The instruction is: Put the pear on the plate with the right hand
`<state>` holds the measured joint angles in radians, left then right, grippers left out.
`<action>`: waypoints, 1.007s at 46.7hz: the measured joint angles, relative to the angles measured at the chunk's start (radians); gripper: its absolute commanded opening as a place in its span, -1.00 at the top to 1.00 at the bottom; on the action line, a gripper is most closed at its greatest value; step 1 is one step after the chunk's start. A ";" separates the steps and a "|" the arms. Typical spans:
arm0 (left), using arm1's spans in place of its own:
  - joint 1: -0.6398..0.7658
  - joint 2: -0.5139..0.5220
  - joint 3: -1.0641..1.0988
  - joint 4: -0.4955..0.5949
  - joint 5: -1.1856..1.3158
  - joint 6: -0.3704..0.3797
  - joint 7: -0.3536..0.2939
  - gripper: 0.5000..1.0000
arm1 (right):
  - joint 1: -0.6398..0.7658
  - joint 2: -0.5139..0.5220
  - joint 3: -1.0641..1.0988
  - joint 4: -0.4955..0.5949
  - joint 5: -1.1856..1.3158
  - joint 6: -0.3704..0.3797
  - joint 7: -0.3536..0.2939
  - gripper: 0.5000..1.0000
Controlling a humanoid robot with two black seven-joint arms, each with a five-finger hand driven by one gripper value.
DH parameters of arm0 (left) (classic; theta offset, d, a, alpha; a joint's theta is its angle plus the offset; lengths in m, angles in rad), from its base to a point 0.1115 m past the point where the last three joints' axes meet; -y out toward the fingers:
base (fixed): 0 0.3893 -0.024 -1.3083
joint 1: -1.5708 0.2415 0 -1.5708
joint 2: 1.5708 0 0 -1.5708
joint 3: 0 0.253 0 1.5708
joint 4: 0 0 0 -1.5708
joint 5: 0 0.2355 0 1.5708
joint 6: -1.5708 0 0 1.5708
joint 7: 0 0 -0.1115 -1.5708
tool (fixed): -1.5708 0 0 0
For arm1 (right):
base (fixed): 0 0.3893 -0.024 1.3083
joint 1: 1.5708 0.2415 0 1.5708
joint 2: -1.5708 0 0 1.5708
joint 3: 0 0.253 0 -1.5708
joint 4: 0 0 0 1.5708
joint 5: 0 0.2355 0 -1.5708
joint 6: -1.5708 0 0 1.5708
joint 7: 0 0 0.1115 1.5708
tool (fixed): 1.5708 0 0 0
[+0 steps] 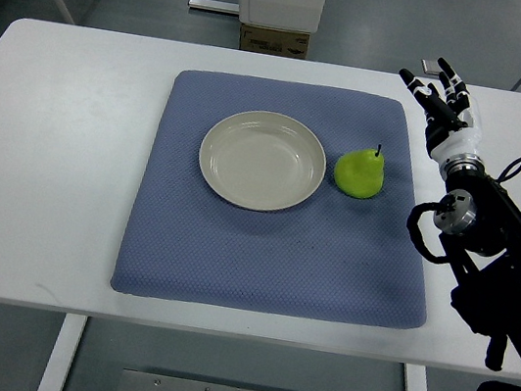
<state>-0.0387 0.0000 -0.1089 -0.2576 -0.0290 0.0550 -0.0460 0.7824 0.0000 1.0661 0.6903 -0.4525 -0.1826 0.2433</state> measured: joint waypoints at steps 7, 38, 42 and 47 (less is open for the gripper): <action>0.000 0.000 0.001 0.000 0.000 0.002 0.000 -1.00 | 0.000 0.000 0.000 0.000 0.000 0.000 0.000 -1.00; 0.003 0.000 0.000 0.001 0.000 0.005 0.000 -1.00 | -0.002 0.000 0.000 0.000 0.000 0.000 0.001 -1.00; 0.005 0.000 0.000 0.001 -0.001 0.005 0.000 -1.00 | -0.002 0.000 0.000 0.000 0.000 0.000 0.002 -1.00; 0.005 0.000 0.000 0.001 -0.001 0.005 0.000 -1.00 | -0.002 0.000 0.000 0.000 0.000 0.000 0.002 -1.00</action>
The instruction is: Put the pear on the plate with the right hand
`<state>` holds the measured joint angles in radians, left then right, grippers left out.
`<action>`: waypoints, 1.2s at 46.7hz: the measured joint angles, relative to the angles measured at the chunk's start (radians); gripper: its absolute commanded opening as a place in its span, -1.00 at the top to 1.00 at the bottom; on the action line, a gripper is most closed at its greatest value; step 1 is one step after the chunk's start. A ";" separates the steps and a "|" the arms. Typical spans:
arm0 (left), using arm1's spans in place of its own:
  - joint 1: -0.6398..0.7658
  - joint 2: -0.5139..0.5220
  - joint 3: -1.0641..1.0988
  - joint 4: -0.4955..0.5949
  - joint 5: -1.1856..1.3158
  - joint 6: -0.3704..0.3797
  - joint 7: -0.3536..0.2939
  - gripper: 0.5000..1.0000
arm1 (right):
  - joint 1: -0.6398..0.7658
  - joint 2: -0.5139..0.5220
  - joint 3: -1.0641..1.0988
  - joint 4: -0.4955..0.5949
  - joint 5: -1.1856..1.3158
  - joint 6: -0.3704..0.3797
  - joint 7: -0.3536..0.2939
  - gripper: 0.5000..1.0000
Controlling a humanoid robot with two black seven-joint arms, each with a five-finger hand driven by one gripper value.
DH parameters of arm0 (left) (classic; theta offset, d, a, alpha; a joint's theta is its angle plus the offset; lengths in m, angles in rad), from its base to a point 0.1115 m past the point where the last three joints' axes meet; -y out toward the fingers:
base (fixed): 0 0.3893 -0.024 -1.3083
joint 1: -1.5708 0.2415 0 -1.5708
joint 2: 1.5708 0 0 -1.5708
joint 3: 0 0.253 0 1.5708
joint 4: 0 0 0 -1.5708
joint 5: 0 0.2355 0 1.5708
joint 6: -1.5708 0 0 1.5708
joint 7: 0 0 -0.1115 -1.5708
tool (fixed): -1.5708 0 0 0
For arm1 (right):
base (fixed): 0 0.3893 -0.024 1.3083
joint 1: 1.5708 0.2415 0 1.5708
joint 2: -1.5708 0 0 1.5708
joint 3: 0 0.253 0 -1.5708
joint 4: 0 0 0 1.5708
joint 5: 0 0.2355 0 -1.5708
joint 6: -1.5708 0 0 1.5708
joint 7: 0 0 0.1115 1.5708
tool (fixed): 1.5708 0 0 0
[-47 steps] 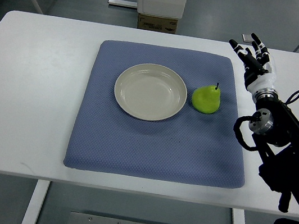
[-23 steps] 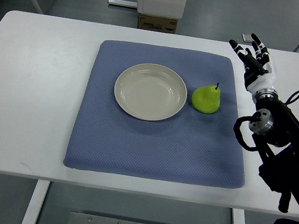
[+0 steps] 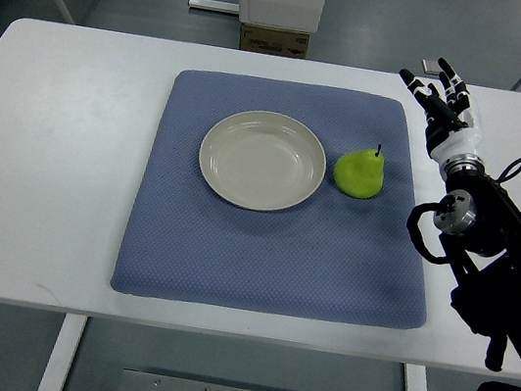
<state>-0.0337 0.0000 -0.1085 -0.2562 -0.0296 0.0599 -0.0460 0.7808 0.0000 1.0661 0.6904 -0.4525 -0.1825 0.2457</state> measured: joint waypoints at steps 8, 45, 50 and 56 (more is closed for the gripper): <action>0.000 0.000 0.000 0.000 0.000 0.000 0.000 -1.00 | 0.002 0.000 -0.001 0.001 0.000 0.001 0.000 -1.00; 0.000 0.000 0.000 0.000 0.001 0.000 0.000 -1.00 | 0.030 0.000 -0.043 0.000 0.000 0.002 -0.002 -1.00; 0.000 0.000 0.000 0.000 0.001 0.000 0.000 -1.00 | 0.030 0.000 -0.044 0.001 0.000 0.002 0.001 -1.00; 0.000 0.000 0.000 0.000 0.001 0.000 0.000 -1.00 | 0.030 -0.013 -0.045 0.004 0.000 0.006 0.004 -1.00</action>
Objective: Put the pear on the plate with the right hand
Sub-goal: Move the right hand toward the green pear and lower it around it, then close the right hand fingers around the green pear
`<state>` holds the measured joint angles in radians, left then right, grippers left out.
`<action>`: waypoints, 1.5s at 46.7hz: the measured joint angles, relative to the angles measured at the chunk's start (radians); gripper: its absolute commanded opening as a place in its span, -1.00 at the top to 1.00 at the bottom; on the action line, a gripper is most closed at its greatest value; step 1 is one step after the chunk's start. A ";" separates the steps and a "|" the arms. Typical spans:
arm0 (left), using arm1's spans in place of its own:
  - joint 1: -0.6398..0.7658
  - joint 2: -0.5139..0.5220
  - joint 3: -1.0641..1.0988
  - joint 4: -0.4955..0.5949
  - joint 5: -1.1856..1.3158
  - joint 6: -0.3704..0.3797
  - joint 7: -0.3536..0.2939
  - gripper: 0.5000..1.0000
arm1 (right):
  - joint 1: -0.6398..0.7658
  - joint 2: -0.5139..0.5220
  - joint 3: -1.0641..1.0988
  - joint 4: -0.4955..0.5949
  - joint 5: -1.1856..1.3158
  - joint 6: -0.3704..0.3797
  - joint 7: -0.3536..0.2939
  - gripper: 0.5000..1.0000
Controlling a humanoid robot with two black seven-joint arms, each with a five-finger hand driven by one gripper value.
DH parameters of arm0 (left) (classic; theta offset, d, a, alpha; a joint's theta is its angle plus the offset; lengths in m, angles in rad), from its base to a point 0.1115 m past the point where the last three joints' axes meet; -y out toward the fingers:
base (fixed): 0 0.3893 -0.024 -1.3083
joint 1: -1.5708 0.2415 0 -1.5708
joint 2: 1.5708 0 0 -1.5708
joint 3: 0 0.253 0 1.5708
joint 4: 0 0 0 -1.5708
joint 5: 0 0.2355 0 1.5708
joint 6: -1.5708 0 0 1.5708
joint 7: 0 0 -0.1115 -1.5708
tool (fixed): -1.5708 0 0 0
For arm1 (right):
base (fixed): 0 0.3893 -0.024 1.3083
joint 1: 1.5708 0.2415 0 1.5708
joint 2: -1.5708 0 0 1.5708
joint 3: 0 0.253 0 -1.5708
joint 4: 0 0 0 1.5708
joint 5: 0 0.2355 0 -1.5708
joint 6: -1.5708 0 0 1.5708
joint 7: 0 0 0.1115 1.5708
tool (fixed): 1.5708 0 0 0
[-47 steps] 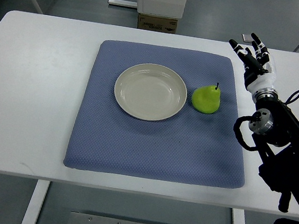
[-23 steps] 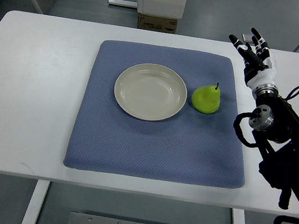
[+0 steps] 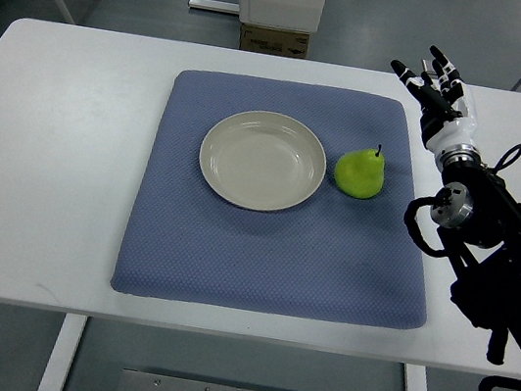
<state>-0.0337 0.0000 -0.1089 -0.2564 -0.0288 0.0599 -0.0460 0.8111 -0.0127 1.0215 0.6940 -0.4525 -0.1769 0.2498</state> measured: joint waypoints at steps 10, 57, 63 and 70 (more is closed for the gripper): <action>0.000 0.000 0.000 0.000 0.000 0.000 0.000 -1.00 | 0.013 -0.078 -0.128 0.007 -0.002 0.099 0.085 -1.00; 0.000 0.000 0.000 0.000 0.000 0.000 0.000 -1.00 | 0.090 -0.169 -0.815 -0.006 -0.017 0.100 0.361 -1.00; 0.000 0.000 0.001 0.000 0.000 0.000 0.000 -1.00 | 0.087 -0.173 -0.831 -0.035 -0.017 0.100 0.361 -1.00; 0.000 0.000 0.000 0.000 0.000 0.000 0.000 -1.00 | 0.080 -0.172 -0.833 -0.071 -0.017 0.100 0.361 -1.00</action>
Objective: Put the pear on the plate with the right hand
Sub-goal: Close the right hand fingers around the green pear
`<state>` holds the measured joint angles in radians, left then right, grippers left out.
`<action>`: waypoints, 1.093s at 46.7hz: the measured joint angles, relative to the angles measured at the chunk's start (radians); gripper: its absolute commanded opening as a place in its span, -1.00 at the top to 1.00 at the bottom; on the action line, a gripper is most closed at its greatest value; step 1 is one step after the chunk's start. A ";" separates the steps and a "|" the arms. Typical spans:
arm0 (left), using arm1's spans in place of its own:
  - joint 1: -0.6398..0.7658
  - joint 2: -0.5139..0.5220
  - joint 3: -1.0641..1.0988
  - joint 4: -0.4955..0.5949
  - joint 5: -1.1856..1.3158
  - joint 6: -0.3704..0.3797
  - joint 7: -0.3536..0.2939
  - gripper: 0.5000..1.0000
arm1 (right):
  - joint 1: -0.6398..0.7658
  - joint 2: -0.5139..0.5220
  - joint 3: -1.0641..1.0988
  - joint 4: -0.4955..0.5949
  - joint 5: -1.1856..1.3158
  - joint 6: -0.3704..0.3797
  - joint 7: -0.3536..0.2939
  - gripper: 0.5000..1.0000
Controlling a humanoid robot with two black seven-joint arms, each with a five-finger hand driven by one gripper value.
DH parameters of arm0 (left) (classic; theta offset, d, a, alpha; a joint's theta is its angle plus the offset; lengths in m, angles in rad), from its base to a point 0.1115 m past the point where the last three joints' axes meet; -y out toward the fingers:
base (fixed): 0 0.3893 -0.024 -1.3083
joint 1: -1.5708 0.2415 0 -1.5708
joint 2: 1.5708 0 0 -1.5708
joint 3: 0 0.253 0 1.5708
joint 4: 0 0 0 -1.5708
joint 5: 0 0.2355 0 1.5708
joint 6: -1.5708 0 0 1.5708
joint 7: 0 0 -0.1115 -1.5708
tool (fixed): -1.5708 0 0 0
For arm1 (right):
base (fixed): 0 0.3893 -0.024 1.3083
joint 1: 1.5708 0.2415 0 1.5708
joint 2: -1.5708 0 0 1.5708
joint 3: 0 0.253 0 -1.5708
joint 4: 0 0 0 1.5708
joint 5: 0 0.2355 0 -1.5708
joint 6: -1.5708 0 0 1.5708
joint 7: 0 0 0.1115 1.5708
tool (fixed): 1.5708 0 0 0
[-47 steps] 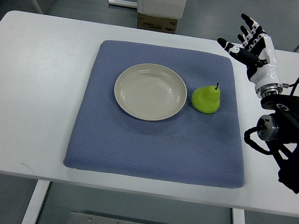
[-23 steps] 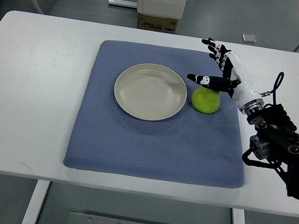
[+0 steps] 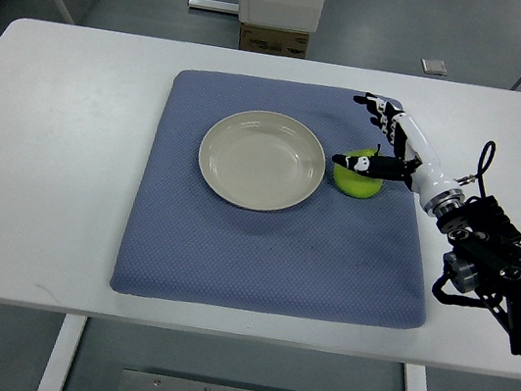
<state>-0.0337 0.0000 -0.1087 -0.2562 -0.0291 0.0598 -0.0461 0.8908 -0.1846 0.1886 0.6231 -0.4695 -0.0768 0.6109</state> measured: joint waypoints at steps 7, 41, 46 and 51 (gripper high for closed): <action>0.000 0.000 0.000 0.000 0.000 0.000 0.000 -1.00 | -0.015 0.001 -0.001 -0.015 0.000 0.000 0.000 -1.00; 0.000 0.000 0.000 0.000 0.000 0.000 0.000 -1.00 | -0.042 0.008 -0.088 -0.033 0.000 -0.033 0.000 -0.75; 0.000 0.000 0.000 0.000 0.000 0.000 0.000 -1.00 | -0.040 0.010 -0.090 -0.037 0.000 -0.038 0.000 -0.42; 0.000 0.000 0.000 0.000 0.000 0.000 0.000 -1.00 | -0.039 0.010 -0.094 -0.037 0.000 -0.038 0.000 0.99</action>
<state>-0.0337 0.0000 -0.1084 -0.2564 -0.0290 0.0598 -0.0460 0.8514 -0.1748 0.0949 0.5859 -0.4694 -0.1147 0.6108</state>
